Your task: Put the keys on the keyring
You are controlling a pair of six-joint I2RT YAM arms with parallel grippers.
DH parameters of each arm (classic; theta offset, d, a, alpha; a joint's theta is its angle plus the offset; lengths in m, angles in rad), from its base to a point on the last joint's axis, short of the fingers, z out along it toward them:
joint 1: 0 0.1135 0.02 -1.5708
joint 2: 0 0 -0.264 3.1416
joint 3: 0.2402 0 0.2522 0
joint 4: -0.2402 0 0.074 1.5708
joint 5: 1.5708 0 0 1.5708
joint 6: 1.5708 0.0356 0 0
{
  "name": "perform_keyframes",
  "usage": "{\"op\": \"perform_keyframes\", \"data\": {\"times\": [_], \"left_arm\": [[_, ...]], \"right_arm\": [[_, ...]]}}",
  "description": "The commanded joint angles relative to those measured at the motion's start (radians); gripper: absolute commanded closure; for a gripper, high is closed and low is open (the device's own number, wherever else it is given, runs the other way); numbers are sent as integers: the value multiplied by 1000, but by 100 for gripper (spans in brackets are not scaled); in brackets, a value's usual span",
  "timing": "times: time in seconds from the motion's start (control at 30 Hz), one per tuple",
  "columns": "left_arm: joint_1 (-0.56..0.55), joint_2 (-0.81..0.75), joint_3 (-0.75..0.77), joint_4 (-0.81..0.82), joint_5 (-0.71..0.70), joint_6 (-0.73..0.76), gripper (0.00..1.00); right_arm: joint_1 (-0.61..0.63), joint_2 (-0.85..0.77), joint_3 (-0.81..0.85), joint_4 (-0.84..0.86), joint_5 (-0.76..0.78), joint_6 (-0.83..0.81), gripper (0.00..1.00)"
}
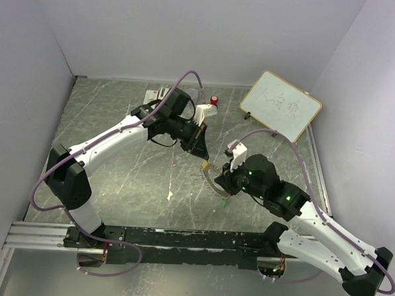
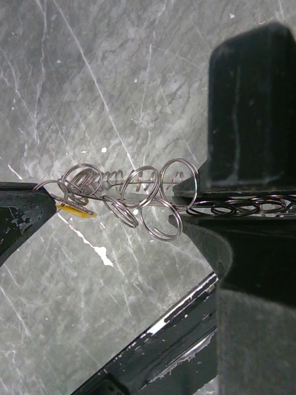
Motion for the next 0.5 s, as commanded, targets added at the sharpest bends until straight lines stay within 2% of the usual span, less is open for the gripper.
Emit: {"op": "perform_keyframes", "data": {"times": [0.0,0.27,0.47], "left_arm": [[5,-27,-10,-11,23,12,93],[6,-57,-69,-17,22,12,93],[6,-148,-142,26,-11,4,93]], "right_arm": [[14,-4,39,27,25,2,100],[22,-12,41,23,58,10,100],[21,-16,43,25,79,8,100]]}}
